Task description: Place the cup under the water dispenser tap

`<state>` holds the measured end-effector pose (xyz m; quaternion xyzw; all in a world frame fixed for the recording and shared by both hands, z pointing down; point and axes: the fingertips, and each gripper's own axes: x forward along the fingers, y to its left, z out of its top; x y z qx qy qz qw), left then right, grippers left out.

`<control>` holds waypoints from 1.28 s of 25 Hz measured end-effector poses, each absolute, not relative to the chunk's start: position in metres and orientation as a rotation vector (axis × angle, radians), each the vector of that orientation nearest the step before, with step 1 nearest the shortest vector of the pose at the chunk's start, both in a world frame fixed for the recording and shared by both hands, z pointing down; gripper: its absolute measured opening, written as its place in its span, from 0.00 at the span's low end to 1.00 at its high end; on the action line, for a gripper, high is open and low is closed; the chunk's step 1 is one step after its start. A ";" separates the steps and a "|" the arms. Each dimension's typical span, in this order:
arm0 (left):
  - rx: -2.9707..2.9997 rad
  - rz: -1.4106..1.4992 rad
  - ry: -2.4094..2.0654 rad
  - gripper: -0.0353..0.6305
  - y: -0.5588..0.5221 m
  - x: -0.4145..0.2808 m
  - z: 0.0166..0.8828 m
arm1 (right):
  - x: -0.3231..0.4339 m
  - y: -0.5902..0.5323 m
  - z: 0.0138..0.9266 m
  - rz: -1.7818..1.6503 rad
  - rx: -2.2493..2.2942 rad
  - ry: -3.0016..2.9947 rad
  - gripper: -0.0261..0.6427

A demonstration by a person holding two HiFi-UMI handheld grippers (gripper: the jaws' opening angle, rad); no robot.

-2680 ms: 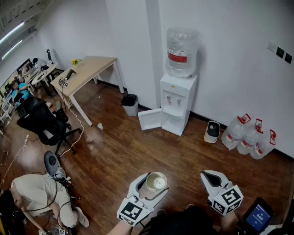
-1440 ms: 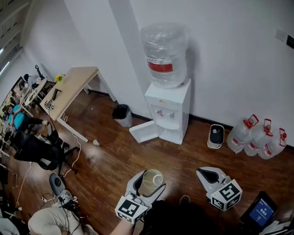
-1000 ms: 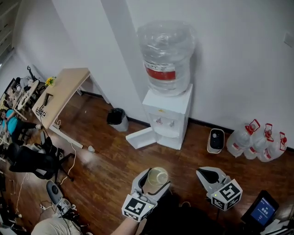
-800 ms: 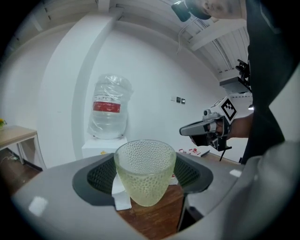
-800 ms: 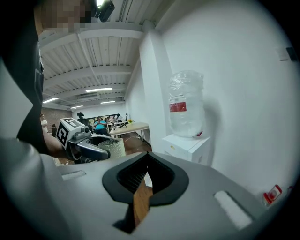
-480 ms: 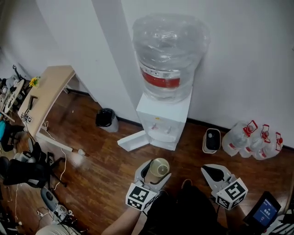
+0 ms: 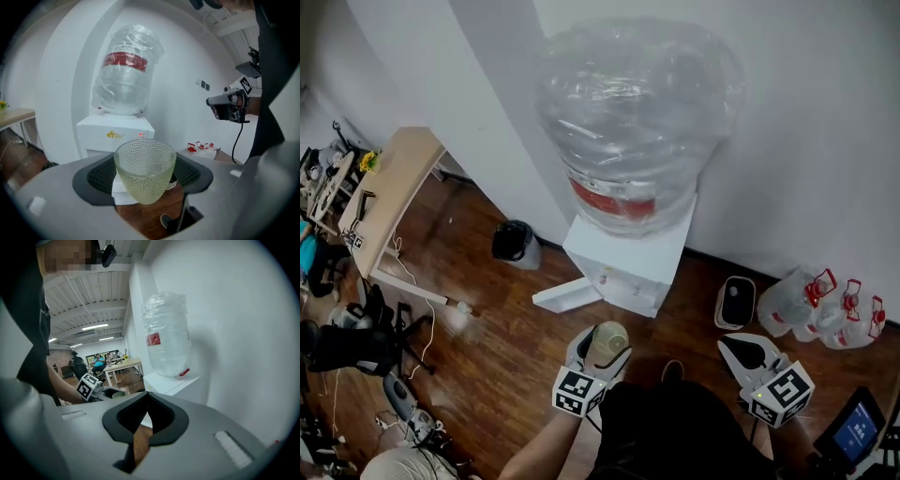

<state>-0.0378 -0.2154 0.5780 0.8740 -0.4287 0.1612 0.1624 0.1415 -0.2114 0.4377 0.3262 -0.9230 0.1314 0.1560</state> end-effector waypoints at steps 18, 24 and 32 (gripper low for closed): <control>2.438 0.767 -1.056 0.46 -0.310 -0.061 0.795 | 0.136 -0.303 0.499 0.475 0.916 -2.520 0.04; 2.459 0.728 -1.047 0.46 -0.346 -0.057 0.857 | 0.140 -0.325 0.536 0.430 0.972 -2.453 0.04; 2.503 0.690 -1.042 0.45 -0.379 -0.031 0.892 | 0.135 -0.331 0.552 0.389 1.005 -2.420 0.04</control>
